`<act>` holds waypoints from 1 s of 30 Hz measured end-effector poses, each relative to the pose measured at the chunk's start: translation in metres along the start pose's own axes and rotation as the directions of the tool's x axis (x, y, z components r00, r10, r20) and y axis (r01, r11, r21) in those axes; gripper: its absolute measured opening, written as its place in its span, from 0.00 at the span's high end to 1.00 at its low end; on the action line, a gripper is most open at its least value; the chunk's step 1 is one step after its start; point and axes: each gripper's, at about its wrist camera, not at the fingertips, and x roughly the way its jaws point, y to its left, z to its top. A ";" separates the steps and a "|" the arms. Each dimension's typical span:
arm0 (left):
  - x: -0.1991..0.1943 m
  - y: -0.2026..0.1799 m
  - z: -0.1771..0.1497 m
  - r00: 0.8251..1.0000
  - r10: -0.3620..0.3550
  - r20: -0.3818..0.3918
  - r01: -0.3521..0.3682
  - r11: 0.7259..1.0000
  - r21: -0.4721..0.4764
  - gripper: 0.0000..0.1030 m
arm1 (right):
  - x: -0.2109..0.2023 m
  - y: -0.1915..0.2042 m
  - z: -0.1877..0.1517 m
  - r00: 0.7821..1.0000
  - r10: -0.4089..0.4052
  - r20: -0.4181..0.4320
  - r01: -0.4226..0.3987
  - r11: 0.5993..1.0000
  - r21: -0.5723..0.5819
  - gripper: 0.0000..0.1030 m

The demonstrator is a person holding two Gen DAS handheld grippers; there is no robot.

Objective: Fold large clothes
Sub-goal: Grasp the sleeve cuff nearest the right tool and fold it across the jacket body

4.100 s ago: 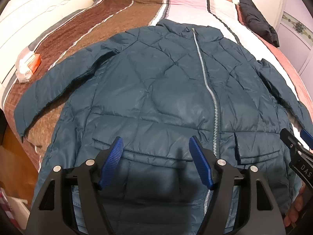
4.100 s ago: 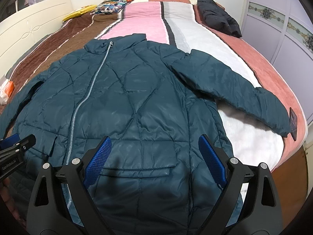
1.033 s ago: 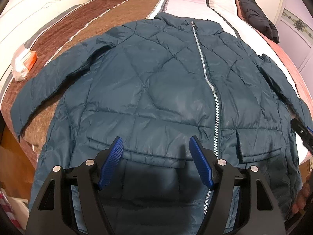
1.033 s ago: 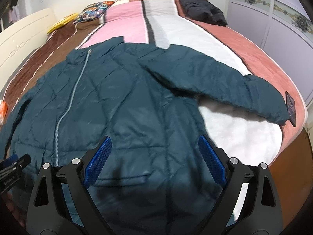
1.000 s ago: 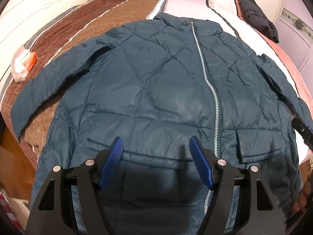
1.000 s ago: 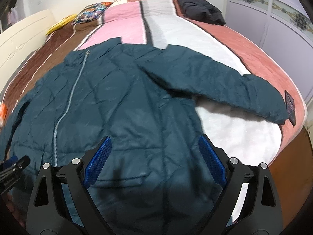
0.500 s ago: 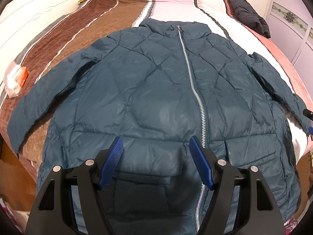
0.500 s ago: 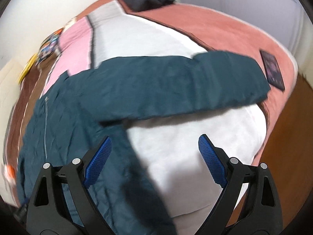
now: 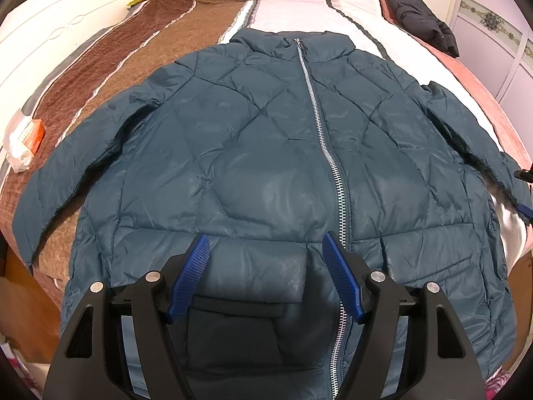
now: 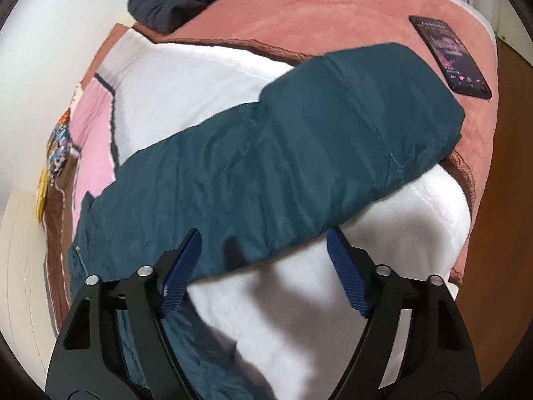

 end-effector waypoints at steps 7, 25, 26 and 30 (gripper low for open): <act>0.002 0.000 0.000 1.000 0.002 -0.010 -0.002 1.000 0.002 0.33 | 0.010 -0.007 0.007 0.999 -0.044 0.032 0.044 0.999 -0.008 0.81; 0.002 0.030 0.004 1.000 -0.016 0.017 0.018 0.996 -0.087 0.33 | -0.077 0.210 -0.063 0.901 0.246 0.358 0.104 0.678 -0.728 0.92; 0.002 0.035 0.004 1.000 -0.015 0.022 0.017 0.995 -0.098 0.33 | -0.076 0.221 -0.072 0.900 0.268 0.343 0.093 0.652 -0.753 0.92; -0.001 0.051 0.003 0.999 -0.009 0.035 0.013 0.991 -0.135 0.33 | -0.059 0.272 -0.116 0.914 0.349 0.209 -0.013 0.538 -0.843 0.92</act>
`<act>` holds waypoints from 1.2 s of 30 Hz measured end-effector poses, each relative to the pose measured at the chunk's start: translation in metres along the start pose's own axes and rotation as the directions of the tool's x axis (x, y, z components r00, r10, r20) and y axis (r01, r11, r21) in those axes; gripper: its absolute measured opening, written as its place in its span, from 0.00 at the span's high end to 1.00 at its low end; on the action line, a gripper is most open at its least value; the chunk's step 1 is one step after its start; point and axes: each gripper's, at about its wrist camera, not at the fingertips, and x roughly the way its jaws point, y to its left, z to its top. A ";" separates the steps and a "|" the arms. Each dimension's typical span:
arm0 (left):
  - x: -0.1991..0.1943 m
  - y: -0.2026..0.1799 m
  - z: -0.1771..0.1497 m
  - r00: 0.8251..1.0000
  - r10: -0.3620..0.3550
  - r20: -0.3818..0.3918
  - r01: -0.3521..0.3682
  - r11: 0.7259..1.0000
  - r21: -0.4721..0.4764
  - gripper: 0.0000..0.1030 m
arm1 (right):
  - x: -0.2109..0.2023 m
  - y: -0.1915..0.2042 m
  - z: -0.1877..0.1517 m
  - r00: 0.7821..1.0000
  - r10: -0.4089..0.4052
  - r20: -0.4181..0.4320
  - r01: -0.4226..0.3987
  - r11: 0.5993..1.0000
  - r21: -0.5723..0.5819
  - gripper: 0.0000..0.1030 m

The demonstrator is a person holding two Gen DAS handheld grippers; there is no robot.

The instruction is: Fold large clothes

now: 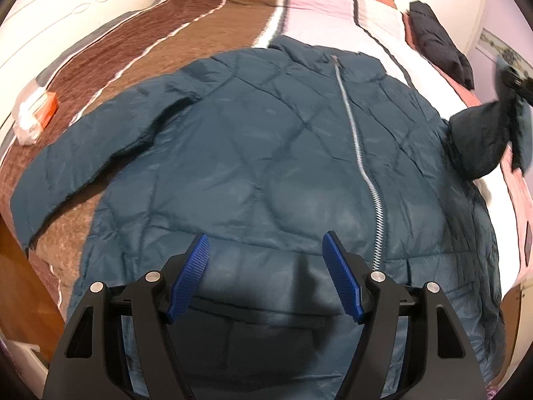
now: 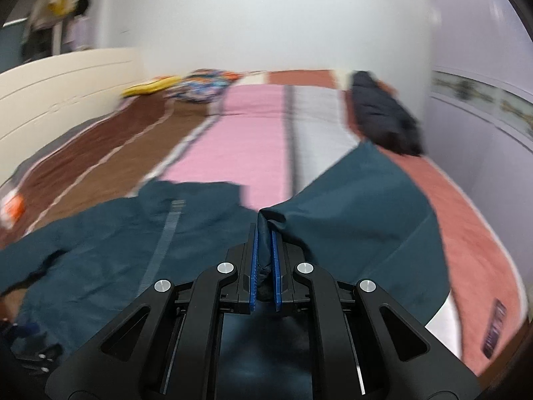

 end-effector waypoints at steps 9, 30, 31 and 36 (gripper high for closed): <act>-0.001 0.039 -0.001 1.000 0.022 0.007 -0.022 0.996 -0.086 0.33 | 0.078 0.104 -0.023 0.951 0.228 -0.209 -0.235 0.972 -0.006 0.92; -0.003 0.027 0.015 0.999 0.034 0.032 -0.032 0.999 -0.035 0.33 | 0.069 0.085 -0.059 0.901 0.290 -0.324 -0.270 0.957 0.106 0.44; -0.003 0.021 0.020 0.999 0.026 0.039 -0.025 1.000 -0.019 0.33 | 0.062 0.077 -0.061 0.904 0.285 -0.319 -0.261 0.958 0.118 0.44; -0.003 -0.023 0.044 0.995 -0.058 0.078 0.049 0.993 0.111 0.33 | 0.045 0.045 -0.074 0.923 0.194 -0.332 -0.166 0.980 0.111 0.44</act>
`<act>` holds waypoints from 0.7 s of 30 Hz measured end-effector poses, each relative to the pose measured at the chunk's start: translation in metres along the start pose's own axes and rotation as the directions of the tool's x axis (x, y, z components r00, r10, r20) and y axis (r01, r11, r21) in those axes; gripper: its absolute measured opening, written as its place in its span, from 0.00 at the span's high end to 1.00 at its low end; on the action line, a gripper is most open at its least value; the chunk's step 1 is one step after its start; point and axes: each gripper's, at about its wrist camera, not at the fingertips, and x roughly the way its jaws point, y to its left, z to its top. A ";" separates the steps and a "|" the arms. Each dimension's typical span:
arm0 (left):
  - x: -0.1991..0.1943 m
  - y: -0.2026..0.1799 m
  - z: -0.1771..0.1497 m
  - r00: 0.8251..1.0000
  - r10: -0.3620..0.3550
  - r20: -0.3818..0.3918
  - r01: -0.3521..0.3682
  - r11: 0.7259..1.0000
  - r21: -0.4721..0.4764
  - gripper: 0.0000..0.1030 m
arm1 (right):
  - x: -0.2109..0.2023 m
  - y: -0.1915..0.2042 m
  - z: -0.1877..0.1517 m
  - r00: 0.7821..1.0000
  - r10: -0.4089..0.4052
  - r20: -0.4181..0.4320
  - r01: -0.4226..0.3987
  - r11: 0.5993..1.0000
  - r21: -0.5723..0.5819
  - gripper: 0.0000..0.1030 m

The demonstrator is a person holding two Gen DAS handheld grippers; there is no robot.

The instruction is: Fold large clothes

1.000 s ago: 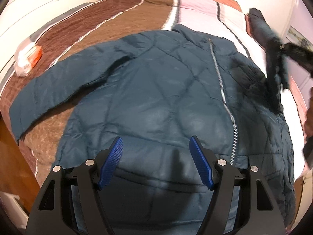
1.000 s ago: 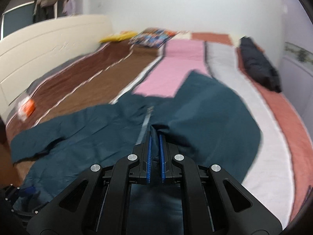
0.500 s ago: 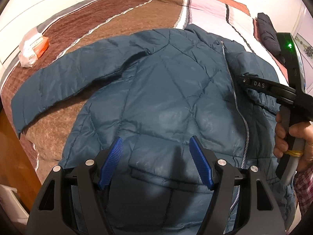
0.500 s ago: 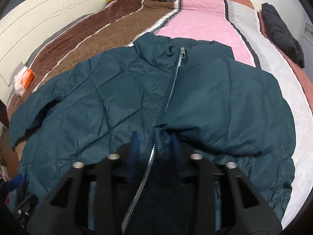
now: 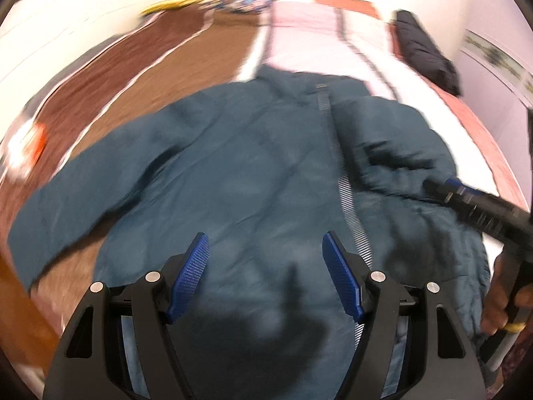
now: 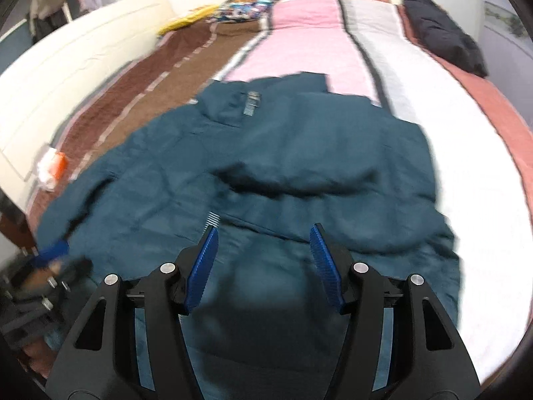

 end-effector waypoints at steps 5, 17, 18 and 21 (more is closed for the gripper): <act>0.012 -0.061 0.032 0.994 -0.091 0.054 0.079 0.976 0.204 0.33 | -0.005 -0.028 -0.014 0.998 -0.050 -0.027 0.051 0.998 0.046 0.44; 0.076 -0.158 0.074 0.990 -0.140 0.012 0.120 0.887 0.447 0.33 | -0.005 -0.062 -0.026 0.978 -0.199 -0.060 0.201 0.979 0.035 0.44; 0.078 -0.163 0.073 0.990 -0.141 0.008 0.122 0.881 0.457 0.33 | -0.004 -0.066 -0.027 0.978 -0.195 -0.067 0.198 0.979 0.043 0.44; 0.090 -0.179 0.075 0.991 -0.136 0.000 0.118 0.857 0.501 0.33 | -0.003 -0.075 -0.031 0.977 -0.196 -0.084 0.201 0.978 0.060 0.44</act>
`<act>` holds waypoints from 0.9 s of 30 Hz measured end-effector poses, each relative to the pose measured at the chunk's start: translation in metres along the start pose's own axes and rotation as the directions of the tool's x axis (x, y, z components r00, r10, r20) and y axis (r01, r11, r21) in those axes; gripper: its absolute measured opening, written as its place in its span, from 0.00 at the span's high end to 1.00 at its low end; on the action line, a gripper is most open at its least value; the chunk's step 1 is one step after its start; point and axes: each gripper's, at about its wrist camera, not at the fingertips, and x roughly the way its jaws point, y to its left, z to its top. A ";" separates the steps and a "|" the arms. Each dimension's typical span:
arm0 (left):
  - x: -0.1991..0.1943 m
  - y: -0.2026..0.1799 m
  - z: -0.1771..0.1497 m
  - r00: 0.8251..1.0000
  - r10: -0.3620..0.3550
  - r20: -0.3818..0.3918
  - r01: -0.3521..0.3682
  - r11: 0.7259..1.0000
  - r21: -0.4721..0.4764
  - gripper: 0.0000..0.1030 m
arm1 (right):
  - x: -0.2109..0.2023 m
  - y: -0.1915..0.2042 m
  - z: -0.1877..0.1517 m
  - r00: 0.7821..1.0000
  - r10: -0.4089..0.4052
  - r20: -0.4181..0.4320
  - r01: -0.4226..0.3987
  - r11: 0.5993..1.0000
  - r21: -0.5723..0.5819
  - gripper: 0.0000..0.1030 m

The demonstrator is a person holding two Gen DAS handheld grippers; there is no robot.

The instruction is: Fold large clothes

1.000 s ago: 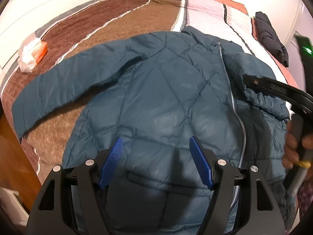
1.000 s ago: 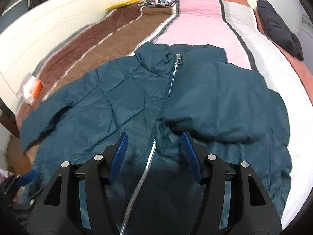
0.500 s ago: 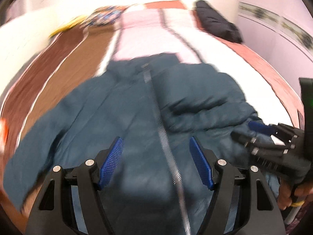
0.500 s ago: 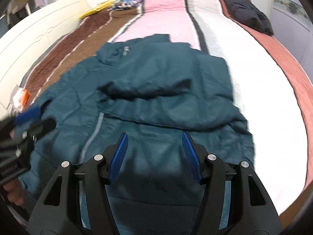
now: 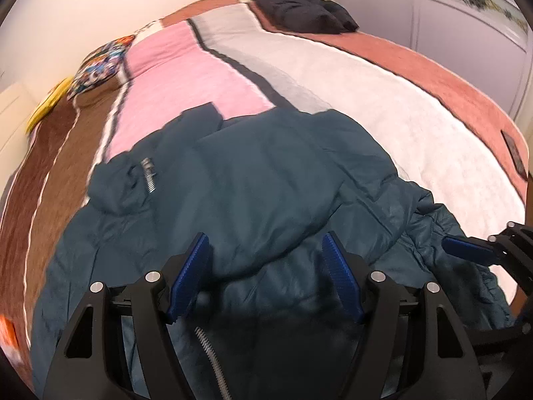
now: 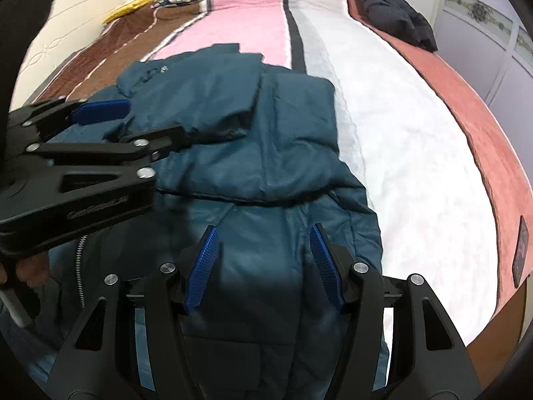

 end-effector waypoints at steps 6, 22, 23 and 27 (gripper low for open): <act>0.026 -0.005 0.011 0.998 0.056 -0.030 -0.056 0.998 0.005 0.58 | 0.005 -0.007 -0.001 1.000 0.013 -0.022 -0.013 1.000 0.015 0.44; -0.055 0.083 -0.003 0.987 0.148 0.067 -0.120 0.941 -0.316 1.00 | -0.014 -0.002 -0.005 0.999 0.046 0.002 -0.046 0.998 0.032 0.44; -0.061 0.092 -0.008 0.986 0.155 0.068 -0.123 0.932 -0.341 1.00 | -0.015 0.001 -0.006 0.999 0.047 0.003 -0.048 0.998 0.029 0.44; -0.072 0.121 -0.031 0.982 0.181 0.049 -0.144 0.898 -0.417 1.00 | -0.021 0.010 -0.009 0.999 0.054 0.009 -0.054 0.998 0.014 0.44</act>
